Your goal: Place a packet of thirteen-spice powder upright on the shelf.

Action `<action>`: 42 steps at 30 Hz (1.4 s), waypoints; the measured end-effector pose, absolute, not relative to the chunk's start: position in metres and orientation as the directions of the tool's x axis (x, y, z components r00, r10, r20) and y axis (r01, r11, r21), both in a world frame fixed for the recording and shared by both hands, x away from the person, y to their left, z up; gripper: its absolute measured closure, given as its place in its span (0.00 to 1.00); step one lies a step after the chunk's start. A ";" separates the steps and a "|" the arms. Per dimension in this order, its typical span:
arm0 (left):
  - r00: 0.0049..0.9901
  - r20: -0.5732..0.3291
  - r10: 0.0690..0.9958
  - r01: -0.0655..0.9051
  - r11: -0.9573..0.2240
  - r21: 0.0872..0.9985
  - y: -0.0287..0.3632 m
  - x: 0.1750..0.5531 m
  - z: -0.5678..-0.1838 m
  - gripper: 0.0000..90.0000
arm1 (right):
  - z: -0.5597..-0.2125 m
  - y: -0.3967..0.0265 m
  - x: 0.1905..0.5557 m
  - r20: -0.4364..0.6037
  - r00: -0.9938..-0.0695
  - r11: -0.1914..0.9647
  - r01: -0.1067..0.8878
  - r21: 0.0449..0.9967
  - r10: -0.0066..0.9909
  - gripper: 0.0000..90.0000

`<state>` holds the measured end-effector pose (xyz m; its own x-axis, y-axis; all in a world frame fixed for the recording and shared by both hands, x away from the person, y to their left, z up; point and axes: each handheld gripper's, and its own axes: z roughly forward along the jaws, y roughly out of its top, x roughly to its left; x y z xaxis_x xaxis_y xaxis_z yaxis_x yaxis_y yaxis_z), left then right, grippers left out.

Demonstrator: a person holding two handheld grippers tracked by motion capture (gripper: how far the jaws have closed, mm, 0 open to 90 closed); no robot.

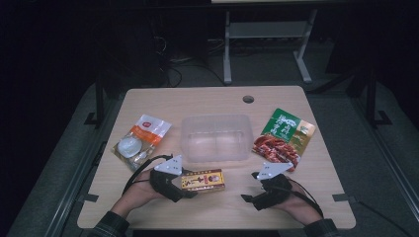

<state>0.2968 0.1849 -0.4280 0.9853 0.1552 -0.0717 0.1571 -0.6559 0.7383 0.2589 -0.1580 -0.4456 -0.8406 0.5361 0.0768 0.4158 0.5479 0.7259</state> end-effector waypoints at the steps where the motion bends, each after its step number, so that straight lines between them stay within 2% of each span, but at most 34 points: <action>1: 0.983 -0.077 0.164 0.166 -0.646 0.745 0.184 0.297 -0.427 0.35 | -0.446 -0.158 0.259 0.077 -0.841 0.548 0.416 0.726 0.536 0.19; 10: 0.981 -0.071 0.181 0.170 -0.624 0.763 0.186 0.309 -0.410 0.35 | -0.449 -0.174 0.243 0.102 -0.797 0.488 0.459 0.742 0.595 0.18; 42: 0.979 -0.052 0.199 0.169 -0.629 0.759 0.157 0.374 -0.374 0.35 | -0.453 -0.168 0.244 0.093 -0.811 0.501 0.441 0.745 0.577 0.17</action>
